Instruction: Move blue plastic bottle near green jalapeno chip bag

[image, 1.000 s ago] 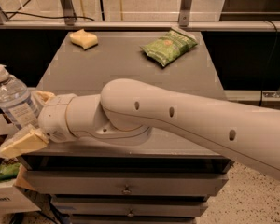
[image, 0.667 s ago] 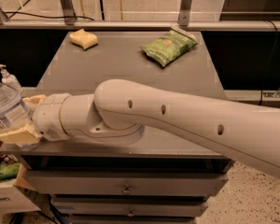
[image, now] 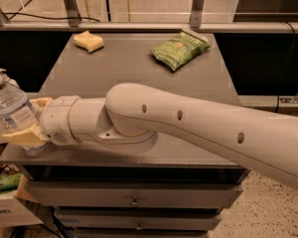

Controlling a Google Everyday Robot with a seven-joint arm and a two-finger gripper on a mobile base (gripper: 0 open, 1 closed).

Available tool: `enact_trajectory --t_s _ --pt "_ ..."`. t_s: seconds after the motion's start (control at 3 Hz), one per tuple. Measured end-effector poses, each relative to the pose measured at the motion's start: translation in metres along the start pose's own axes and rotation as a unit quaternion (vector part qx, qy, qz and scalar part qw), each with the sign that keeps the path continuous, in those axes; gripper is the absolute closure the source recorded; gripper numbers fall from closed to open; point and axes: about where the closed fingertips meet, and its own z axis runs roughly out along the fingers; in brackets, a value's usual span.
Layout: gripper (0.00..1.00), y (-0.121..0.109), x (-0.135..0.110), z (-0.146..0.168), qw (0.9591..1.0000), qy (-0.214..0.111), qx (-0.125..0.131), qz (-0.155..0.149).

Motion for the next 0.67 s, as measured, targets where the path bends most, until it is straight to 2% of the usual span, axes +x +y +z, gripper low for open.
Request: enact_trajectory --t_s 0.33,0.67 --pt "1.00 -0.0264 -0.0181 -0.0324 0.9996 -0.006 0.025 -0.012" --pt "1.00 -0.0264 -0.0182 -0.0324 0.9996 -0.006 0.025 -0.012"
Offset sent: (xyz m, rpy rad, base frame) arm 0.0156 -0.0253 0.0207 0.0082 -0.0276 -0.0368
